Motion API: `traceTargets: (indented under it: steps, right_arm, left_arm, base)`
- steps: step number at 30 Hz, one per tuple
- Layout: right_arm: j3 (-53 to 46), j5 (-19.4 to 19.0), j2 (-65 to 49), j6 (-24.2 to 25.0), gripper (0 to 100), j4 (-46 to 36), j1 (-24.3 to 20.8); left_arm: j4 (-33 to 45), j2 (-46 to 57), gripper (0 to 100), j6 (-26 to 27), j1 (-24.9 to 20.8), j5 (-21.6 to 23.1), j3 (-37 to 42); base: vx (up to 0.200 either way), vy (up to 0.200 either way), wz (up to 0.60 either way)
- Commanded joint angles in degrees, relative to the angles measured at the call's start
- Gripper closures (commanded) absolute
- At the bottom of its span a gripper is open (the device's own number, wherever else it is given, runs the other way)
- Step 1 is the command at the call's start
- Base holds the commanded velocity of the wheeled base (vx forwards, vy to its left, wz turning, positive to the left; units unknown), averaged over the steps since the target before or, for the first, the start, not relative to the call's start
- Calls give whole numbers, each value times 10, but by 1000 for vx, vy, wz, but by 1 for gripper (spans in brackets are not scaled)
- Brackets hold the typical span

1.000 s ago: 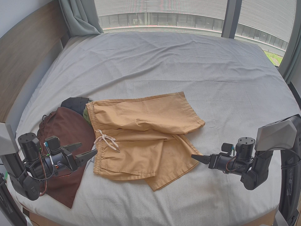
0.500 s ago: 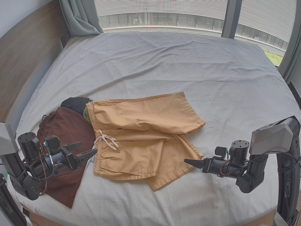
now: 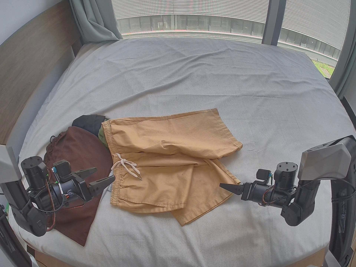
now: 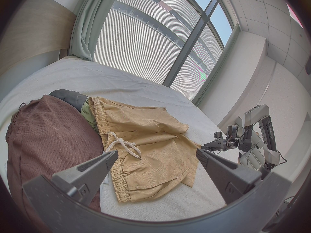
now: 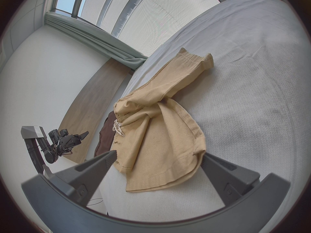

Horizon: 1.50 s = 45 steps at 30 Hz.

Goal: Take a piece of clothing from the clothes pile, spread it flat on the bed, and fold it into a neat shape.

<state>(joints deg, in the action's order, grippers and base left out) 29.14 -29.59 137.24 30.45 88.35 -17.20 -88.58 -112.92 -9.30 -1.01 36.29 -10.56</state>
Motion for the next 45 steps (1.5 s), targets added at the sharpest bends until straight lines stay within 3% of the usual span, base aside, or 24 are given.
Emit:
traceTargets:
  steps: [1, 12, 16, 22, 33, 39, 45]
  right_arm:
    - [0, 0, -1, 0, 100, 1, 1]
    - [7, 13, 5, -4, 100, 1, 6]
    - [28, 33, 5, -5, 100, 0, 23]
    - [64, 35, 8, -5, 100, -1, 55]
    - [103, 40, 43, -5, 100, -1, 74]
    - [151, 76, 66, -4, 100, -1, 75]
    - [166, 81, 67, -3, 100, 0, 75]
  left_arm:
    - [0, 1, 0, 0, 0, 0, 0]
    - [0, 2, 0, 0, -1, 0, 0]
    - [0, 2, 0, 0, -3, 0, 1]
    - [0, 1, 0, 0, -4, 0, 2]
    - [0, 1, 0, 0, -4, 0, 3]
    - [0, 1, 0, 0, -4, 0, 3]
    - [0, 0, 0, 0, -3, 0, 3]
  base:
    - [0, 0, 0]
    - [0, 0, 0]
    - [0, 0, 0]
    - [0, 0, 0]
    - [0, 0, 0]
    - [0, 0, 0]
    - [0, 0, 0]
